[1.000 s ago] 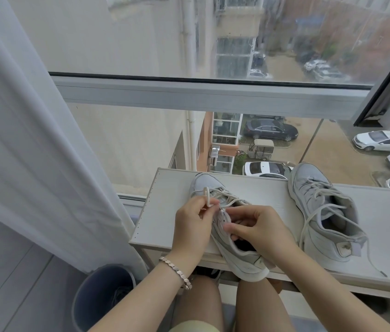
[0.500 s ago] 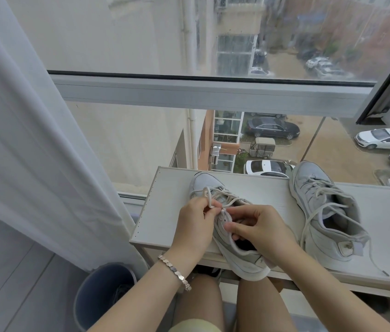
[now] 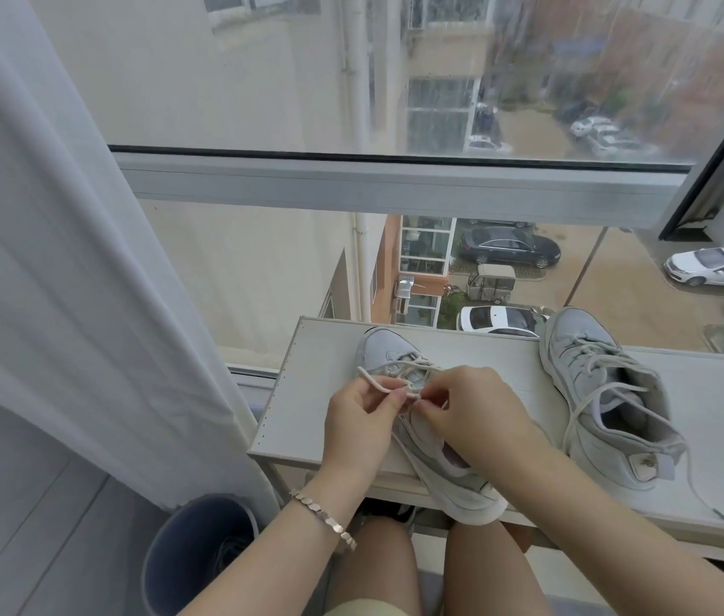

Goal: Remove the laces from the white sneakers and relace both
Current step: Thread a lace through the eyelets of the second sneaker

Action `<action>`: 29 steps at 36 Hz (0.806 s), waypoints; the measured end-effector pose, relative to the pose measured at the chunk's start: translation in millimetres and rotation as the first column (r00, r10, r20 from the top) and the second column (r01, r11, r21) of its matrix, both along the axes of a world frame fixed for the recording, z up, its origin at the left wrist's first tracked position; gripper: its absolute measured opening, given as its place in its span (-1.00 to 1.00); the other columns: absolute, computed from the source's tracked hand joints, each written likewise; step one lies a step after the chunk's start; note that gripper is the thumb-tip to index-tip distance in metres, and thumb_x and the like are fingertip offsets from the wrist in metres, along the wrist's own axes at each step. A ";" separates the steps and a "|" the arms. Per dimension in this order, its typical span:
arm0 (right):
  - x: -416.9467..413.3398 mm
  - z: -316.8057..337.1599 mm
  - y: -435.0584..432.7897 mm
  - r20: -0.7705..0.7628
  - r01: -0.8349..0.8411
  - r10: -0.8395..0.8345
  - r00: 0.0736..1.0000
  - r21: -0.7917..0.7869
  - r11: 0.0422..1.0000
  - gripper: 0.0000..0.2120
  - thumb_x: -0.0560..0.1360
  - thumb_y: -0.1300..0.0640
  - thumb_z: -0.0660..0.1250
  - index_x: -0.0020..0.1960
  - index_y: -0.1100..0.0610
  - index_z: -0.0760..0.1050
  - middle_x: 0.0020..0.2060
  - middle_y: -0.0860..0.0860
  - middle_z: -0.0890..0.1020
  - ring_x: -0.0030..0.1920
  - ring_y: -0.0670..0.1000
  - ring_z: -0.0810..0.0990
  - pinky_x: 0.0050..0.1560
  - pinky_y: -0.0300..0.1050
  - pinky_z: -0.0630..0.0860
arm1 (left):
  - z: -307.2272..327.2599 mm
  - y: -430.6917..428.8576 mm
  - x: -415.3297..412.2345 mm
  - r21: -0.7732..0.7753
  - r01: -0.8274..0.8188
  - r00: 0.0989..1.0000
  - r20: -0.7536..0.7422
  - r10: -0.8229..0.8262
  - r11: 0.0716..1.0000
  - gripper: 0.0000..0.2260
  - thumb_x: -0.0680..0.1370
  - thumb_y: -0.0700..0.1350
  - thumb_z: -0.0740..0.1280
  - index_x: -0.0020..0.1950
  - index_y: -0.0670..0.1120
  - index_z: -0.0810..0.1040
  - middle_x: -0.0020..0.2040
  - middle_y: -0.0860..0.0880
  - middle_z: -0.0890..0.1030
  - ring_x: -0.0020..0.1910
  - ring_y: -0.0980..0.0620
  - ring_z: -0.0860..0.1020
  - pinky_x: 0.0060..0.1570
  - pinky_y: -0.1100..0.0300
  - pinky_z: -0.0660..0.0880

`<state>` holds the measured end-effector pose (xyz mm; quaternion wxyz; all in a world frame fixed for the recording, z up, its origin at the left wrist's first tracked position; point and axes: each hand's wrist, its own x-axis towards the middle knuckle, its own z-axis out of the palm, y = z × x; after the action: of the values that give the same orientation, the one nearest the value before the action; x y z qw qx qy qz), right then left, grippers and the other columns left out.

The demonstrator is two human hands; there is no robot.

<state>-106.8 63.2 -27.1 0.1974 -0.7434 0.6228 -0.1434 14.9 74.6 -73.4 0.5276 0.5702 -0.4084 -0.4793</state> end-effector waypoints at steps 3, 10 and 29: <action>6.0 1.7 -9.3 -0.137 -0.024 0.031 0.990 0.051 0.998 -0.83 0.51 0.12 0.27 -0.06 0.17 0.60 -0.14 0.12 0.63 -0.11 0.12 0.58 -0.19 -0.16 0.44 | 2.2 -0.5 -3.3 0.049 -0.036 0.994 -0.103 0.041 0.998 -0.85 0.52 -0.35 0.30 -0.18 -0.13 0.54 -0.36 0.09 0.66 -0.37 0.20 0.62 -0.39 0.40 0.48; 1.0 -11.6 -18.0 -0.146 0.005 0.011 0.989 0.112 0.994 -0.88 0.50 0.22 0.27 -0.10 0.23 0.56 -0.18 0.13 0.62 -0.19 0.12 0.58 -0.16 -0.11 0.51 | -2.2 17.0 -16.8 0.014 0.100 0.993 0.066 -0.100 0.995 -0.70 0.44 -0.35 0.34 0.00 0.03 0.48 -0.02 0.05 0.58 0.00 0.14 0.54 0.04 0.31 0.47; -57.2 58.7 -3.2 -0.040 -0.010 0.019 0.999 0.198 0.980 -0.81 0.58 0.11 0.18 -0.18 0.04 0.48 -0.34 -0.06 0.58 -0.41 -0.21 0.50 -0.43 -0.36 0.32 | -14.0 5.7 -16.6 -0.049 0.074 0.869 0.493 -0.040 0.996 -0.56 0.51 -0.16 0.31 0.39 -0.08 0.38 0.13 0.11 0.35 0.21 0.09 0.39 0.26 0.17 0.38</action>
<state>-164.0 60.0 31.6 0.2583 -0.7274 0.6325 -0.0638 -1.7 80.3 -87.4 0.4106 0.6432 -0.5614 -0.3202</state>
